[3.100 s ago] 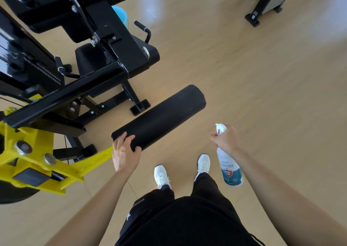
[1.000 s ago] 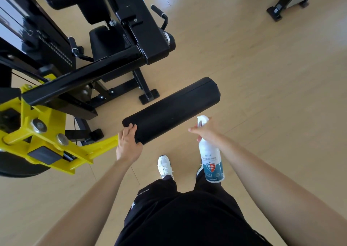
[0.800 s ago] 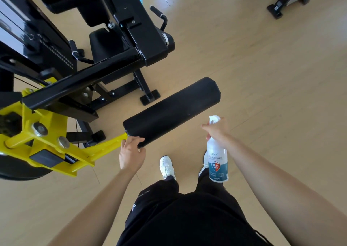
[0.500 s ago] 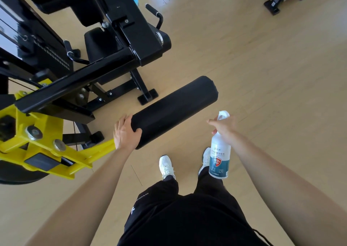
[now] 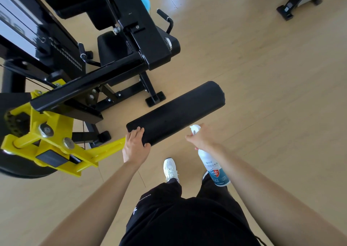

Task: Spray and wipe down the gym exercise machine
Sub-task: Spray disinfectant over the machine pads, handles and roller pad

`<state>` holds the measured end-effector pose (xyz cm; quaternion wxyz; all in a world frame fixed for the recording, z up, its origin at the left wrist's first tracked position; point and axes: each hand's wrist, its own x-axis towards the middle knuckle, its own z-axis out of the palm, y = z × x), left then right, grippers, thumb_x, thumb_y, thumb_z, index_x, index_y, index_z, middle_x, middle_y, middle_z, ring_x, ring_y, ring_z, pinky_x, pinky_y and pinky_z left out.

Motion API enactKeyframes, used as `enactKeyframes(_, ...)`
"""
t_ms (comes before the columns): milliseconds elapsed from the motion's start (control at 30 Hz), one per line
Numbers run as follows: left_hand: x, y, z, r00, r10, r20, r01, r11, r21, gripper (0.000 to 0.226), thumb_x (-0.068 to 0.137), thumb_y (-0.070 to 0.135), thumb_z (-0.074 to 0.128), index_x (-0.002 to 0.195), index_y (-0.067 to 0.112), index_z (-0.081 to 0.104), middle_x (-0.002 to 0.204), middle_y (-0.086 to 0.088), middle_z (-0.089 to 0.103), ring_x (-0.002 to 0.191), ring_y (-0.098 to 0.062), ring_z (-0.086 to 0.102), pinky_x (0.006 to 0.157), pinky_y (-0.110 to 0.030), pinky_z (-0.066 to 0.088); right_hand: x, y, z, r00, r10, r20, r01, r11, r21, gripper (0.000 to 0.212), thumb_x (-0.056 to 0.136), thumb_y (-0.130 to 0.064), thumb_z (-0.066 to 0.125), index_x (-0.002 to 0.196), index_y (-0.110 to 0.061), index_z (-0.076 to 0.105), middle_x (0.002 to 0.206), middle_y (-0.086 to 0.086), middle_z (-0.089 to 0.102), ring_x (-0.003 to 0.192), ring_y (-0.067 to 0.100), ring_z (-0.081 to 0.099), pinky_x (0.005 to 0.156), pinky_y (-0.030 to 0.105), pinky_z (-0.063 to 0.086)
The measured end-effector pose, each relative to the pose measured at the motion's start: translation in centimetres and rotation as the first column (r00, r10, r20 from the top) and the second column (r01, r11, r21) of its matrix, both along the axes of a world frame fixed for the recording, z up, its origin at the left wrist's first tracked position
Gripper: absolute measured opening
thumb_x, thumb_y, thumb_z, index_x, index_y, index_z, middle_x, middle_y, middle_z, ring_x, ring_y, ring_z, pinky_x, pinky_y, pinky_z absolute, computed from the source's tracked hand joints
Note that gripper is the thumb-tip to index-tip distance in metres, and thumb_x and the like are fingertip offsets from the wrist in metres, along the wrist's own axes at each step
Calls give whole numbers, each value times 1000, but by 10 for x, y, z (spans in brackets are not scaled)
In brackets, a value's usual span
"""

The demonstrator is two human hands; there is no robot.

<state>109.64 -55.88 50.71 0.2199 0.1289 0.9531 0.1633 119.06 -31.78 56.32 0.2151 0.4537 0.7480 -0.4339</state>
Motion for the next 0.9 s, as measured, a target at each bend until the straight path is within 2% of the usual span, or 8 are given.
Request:
enactKeyframes(133, -1, -5, 0, 1000, -2, 13, 2, 1000, 15, 67, 90, 19, 66, 154, 20, 46, 159, 4, 43, 146, -24, 33, 104, -46, 52, 1, -15, -1, 989, 145, -28, -146, 988, -41, 31, 82, -38, 81, 86, -18, 58, 73, -1, 65, 46, 8, 63, 53, 17, 51)
enactKeyframes(200, -2, -5, 1, 1000, -2, 17, 1, 1000, 20, 67, 91, 19, 65, 155, 21, 45, 160, 5, 42, 146, -22, 33, 104, -44, 52, 0, -23, -1, 989, 143, -24, -143, 990, -4, 33, 81, -42, 80, 88, -19, 57, 75, -2, 66, 46, 9, 64, 50, 17, 50)
enactKeyframes(333, -2, -6, 4, 1000, -5, 24, 5, 1000, 29, 66, 93, 20, 66, 155, 22, 44, 162, 5, 40, 148, -21, 30, 107, -43, 49, -5, -36, -2, 991, 134, -28, -131, 989, 71, 41, 80, -43, 76, 104, -16, 56, 84, -4, 60, 64, 19, 72, 67, 37, 65)
enactKeyframes(500, -1, -10, 5, 999, -18, 40, 15, 998, 67, 67, 94, 18, 65, 157, 23, 43, 165, 7, 35, 154, -19, 23, 113, -42, 43, -6, -38, 1, 972, 167, -165, -160, 986, 52, 32, 71, -33, 79, 75, -12, 55, 70, 8, 63, 54, 21, 60, 62, 47, 61)
enactKeyframes(667, -1, -11, 5, 999, -9, 47, 5, 997, 77, 66, 95, 18, 64, 157, 22, 42, 166, 6, 34, 154, -20, 22, 115, -43, 40, -4, -42, 15, 975, 191, -117, -183, 980, 76, 41, 85, -40, 76, 75, -25, 39, 80, -3, 58, 77, 25, 70, 79, 41, 61)
enactKeyframes(733, -1, -11, 4, 999, -10, 49, 7, 998, 69, 66, 95, 19, 64, 157, 22, 42, 166, 6, 33, 154, -21, 22, 114, -43, 41, -3, -40, 19, 972, 178, -151, -173, 984, 43, 34, 88, -38, 75, 84, -29, 42, 82, -9, 53, 72, 25, 71, 77, 38, 61)
enactKeyframes(800, 0, -10, 3, 999, -15, 49, 12, 998, 65, 67, 94, 18, 65, 157, 22, 41, 166, 5, 33, 154, -21, 21, 113, -44, 42, -4, -35, 18, 972, 155, -178, -157, 988, 7, 29, 88, -36, 76, 82, -34, 47, 80, -9, 56, 62, 19, 68, 72, 32, 60)
enactKeyframes(900, 2, -9, 1, 999, -7, 51, 4, 998, 59, 68, 94, 18, 66, 157, 21, 41, 166, 4, 33, 154, -21, 20, 113, -46, 43, -1, -24, 11, 985, 85, -149, -84, 996, 13, 33, 83, -39, 79, 81, -21, 52, 82, 0, 65, 55, 15, 66, 68, 31, 60)
